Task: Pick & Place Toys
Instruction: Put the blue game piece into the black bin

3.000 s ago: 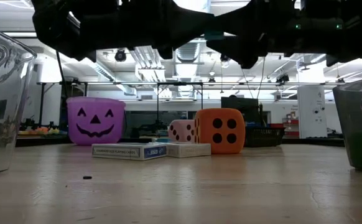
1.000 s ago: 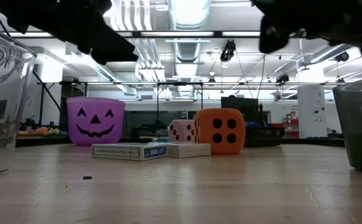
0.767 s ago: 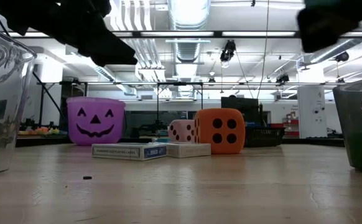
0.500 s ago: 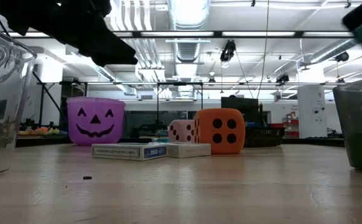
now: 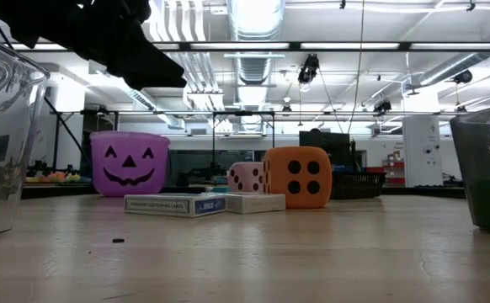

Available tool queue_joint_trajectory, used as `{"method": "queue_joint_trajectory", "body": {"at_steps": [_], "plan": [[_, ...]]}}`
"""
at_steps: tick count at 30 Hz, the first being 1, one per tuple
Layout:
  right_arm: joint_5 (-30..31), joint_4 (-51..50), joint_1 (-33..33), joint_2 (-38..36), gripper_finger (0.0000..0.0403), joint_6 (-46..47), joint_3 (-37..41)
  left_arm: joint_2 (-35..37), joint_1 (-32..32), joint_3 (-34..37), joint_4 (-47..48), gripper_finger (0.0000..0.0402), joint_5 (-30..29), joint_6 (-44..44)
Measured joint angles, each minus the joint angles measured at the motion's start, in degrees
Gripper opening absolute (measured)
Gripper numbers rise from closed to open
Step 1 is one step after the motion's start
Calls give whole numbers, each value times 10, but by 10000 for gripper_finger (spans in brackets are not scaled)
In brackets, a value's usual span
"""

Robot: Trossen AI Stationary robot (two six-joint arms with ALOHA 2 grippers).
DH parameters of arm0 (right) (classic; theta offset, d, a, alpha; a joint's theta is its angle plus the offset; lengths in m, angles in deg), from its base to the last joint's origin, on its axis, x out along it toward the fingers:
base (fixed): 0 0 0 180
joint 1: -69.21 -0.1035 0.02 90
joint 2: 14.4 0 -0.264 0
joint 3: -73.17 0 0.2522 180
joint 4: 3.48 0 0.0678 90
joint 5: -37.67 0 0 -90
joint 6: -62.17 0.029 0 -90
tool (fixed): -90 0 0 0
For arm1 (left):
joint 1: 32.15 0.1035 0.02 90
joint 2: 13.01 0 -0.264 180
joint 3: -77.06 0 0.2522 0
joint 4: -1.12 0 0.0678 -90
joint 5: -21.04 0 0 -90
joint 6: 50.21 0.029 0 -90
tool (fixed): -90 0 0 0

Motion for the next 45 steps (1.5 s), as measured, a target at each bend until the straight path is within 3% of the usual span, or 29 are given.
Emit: {"method": "queue_joint_trajectory", "body": {"at_steps": [8, 17, 21, 25, 30, 33, 36, 39, 41, 45], "plan": [[-15, -10, -2, 12, 94, 10, -12, 0, 0, 0, 0, 259, 0, 0], [25, -10, -2, -33, 244, 61, -12, 0, 0, 0, 0, 259, 0, 0], [35, -4, -2, -36, 270, 61, -11, 0, 0, 0, 0, 259, 0, 0], [132, 55, -11, -51, 277, 20, -12, 0, 0, 0, -1, 259, 0, 0], [333, 258, -22, -69, 278, -168, 7, 0, 0, 0, -23, 259, 0, 0], [383, 474, -17, -73, 278, -364, 43, 0, 0, 0, -32, 259, 1, 0], [335, 750, 5, -69, 278, -570, 98, 0, 0, 0, -37, 259, 6, 0], [189, 992, 42, -62, 279, -708, 166, 0, 0, 0, -42, 259, 7, -4], [116, 1067, 70, -72, 279, -735, 207, 0, 0, 2, -45, 259, 7, -6], [100, 1076, 121, -147, 279, -726, 292, -1, 1, 14, -61, 259, 7, -21]]}}
